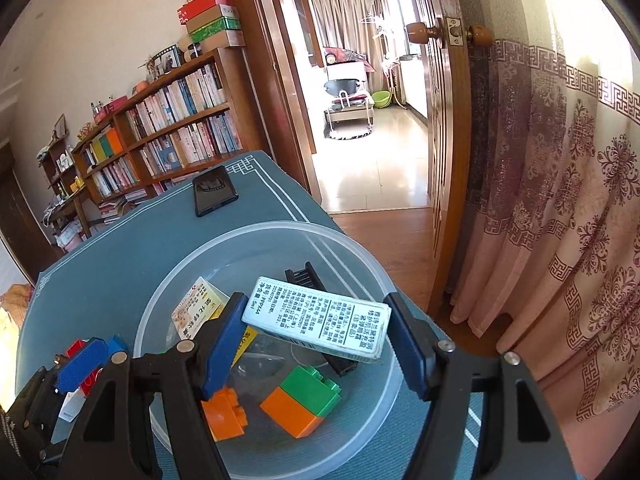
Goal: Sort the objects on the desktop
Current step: 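Carry the block and white box into the clear bowl and open both tools, then lift both tools out of the bowl and move them back over the table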
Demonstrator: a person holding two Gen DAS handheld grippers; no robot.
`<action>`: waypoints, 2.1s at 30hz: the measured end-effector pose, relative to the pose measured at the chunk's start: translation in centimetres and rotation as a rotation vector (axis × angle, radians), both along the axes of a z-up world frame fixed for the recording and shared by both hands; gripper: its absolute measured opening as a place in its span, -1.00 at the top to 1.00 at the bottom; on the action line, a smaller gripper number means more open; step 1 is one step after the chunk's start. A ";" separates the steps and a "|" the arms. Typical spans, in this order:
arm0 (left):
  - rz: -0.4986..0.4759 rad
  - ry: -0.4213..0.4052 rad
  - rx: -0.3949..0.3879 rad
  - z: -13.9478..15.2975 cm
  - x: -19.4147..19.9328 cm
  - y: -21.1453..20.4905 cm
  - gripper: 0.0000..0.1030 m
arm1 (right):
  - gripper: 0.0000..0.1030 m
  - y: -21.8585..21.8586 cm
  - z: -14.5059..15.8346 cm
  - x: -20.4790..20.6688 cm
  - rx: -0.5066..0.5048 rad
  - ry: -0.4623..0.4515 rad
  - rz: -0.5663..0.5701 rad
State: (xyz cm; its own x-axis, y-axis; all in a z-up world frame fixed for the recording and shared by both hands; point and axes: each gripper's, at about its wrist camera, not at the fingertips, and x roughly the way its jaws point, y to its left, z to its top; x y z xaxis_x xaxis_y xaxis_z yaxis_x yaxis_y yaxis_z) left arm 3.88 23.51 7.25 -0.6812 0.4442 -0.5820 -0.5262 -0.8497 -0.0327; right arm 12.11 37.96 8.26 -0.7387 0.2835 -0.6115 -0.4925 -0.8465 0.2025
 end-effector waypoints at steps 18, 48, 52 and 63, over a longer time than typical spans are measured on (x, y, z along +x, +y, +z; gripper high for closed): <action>0.102 0.014 0.036 1.8 -1.0 -3.2 -0.42 | -0.56 -1.1 0.5 0.5 0.011 0.036 0.024; 0.197 0.008 0.045 2.9 -2.6 -6.7 -0.42 | -0.56 -6.1 0.0 0.1 0.031 0.056 0.179; 0.226 0.021 0.041 3.3 -2.9 -7.9 -0.42 | -0.56 -6.7 0.0 0.2 0.033 0.058 0.194; 0.360 -0.066 0.002 0.6 -4.9 -15.0 -0.42 | -0.56 -8.6 -0.6 0.2 0.034 0.047 0.246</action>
